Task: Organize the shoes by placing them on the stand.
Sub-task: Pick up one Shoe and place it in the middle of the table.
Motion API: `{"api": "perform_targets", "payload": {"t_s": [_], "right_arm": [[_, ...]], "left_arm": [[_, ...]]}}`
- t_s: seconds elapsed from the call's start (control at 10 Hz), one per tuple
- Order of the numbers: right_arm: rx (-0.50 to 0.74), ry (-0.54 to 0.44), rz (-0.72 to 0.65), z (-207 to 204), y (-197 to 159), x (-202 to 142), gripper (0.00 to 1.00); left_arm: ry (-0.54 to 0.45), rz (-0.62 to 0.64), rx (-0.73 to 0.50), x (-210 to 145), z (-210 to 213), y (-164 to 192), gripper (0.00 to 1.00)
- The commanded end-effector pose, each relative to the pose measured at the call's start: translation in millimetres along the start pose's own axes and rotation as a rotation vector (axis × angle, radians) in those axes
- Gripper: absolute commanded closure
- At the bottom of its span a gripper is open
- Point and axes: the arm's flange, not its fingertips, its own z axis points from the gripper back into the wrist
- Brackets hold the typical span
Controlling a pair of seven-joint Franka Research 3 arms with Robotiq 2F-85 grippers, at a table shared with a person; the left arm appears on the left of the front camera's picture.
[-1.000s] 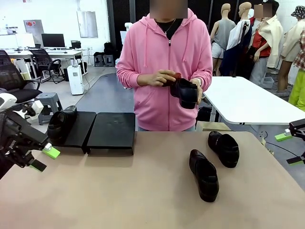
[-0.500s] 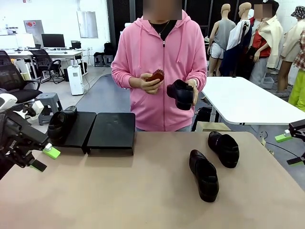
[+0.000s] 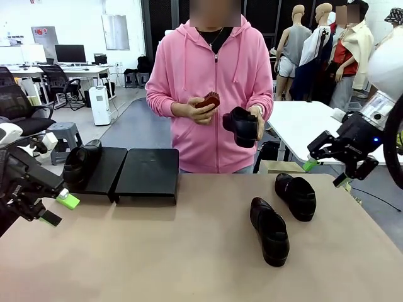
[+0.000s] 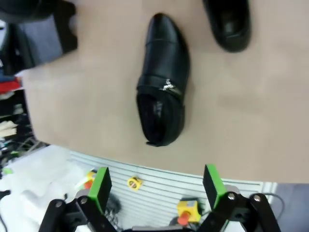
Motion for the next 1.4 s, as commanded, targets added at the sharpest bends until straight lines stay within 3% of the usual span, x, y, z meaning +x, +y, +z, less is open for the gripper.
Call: {"api": "perform_targets", "payload": {"t_s": [0.0,0.3,0.7,1.0,1.3], "right_arm": [[0.012,-0.047,-0.126,28.3,-59.4,-16.0,0.0],[0.258,-0.276,-0.268,87.7,-153.8,-106.6,0.0],[0.341,-0.254,-0.422,85.7,-229.4,-150.6,0.0],[0.393,-0.258,-0.455,71.1,-245.5,-160.3,0.0],[0.38,-0.263,-0.434,68.6,-240.0,-161.5,0.0]], "left_arm": [[0.013,-0.003,0.001,0.4,5.9,1.3,0.0],[0.013,-0.003,0.001,0.4,5.9,1.3,0.0],[0.013,-0.003,0.001,0.4,5.9,1.3,0.0],[0.013,-0.003,0.001,0.4,5.9,1.3,0.0],[0.013,-0.003,0.001,0.4,5.9,1.3,0.0]]}}
